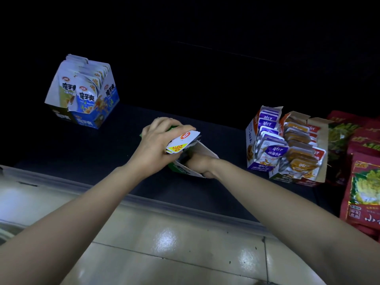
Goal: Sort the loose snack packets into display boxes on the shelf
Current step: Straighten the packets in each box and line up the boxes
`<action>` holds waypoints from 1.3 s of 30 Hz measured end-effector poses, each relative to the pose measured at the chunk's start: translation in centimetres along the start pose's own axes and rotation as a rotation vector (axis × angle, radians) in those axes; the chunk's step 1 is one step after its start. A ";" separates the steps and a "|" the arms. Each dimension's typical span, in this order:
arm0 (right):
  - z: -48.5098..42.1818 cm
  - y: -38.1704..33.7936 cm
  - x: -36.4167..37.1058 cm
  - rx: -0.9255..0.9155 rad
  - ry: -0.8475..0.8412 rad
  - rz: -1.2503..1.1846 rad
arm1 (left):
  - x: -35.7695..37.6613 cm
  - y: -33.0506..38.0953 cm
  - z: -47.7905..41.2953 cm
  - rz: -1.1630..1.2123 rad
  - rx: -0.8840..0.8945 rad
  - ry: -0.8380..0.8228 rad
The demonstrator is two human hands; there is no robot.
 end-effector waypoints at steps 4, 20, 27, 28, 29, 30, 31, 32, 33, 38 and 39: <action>0.0 -0.4 0.0 -0.015 0.021 0.007 | -0.5 -0.4 0.1 0.011 -0.027 0.023; 2.3 1.3 -0.1 0.242 0.200 -0.196 | -0.4 0.3 0.8 -0.033 0.006 0.031; 2.7 1.5 -1.2 0.231 0.349 -0.346 | -0.6 0.6 0.6 -0.035 -0.032 0.100; 2.9 1.3 -1.4 0.221 0.353 -0.367 | -0.5 0.9 0.6 -0.058 -0.014 0.094; 3.1 1.0 -1.5 0.203 0.363 -0.395 | -0.2 1.1 0.6 -0.093 0.010 0.081; 3.2 0.5 -1.7 0.176 0.369 -0.400 | 0.2 1.2 0.7 -0.131 0.029 0.067; 3.3 0.1 -1.7 0.148 0.375 -0.399 | 0.5 1.2 0.8 -0.158 0.033 0.058; 3.3 -0.1 -1.8 0.137 0.380 -0.387 | 0.6 1.2 0.8 -0.166 0.028 0.059; 3.3 -0.2 -1.9 0.143 0.379 -0.388 | 0.5 1.1 0.7 -0.152 0.021 0.063; 4.2 0.3 -2.3 0.150 0.327 -0.282 | -0.1 0.8 0.7 -0.032 -0.045 0.058; 4.4 0.4 -2.4 0.138 0.331 -0.242 | -0.1 0.7 0.8 -0.019 -0.057 0.055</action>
Point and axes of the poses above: each hand's wrist, its own z-axis away from the middle knuckle, its own x-axis out of the palm, y = z × x, the point moved 8 cm from there along -z, towards the middle knuckle, and after that the axes turned 10 degrees about y, right-handed, at the moved point
